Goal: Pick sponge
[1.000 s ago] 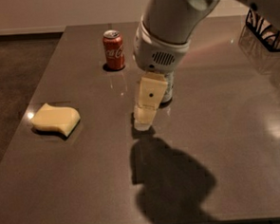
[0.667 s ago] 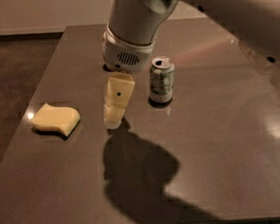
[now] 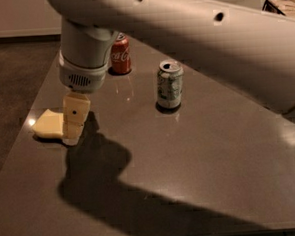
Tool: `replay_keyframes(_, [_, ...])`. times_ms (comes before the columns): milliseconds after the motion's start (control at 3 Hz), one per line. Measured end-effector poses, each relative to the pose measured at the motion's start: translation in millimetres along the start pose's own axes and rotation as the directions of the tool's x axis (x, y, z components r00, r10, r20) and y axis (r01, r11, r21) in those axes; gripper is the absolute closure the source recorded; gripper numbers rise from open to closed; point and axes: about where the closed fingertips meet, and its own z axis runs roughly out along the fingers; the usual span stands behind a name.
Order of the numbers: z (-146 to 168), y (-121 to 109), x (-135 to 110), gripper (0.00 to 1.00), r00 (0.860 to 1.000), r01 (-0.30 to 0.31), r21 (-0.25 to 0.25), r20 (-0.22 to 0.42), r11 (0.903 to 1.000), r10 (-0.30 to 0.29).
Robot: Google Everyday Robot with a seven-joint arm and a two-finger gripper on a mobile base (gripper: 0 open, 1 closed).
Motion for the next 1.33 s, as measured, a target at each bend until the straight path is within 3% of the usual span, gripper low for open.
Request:
replay_keyframes(333, [34,-3,-18,0.0,1.0,-0.025,-0.009,-0.017,0.9996,0.025])
replay_keyframes(1000, [72,-3,-36,0.0,0.997,-0.059,-0.016,-0.052,0.9981,0.058])
replay_keyframes(1333, [81,-1,-40,0.18,0.996,-0.066,-0.018,-0.065,0.9976,0.065])
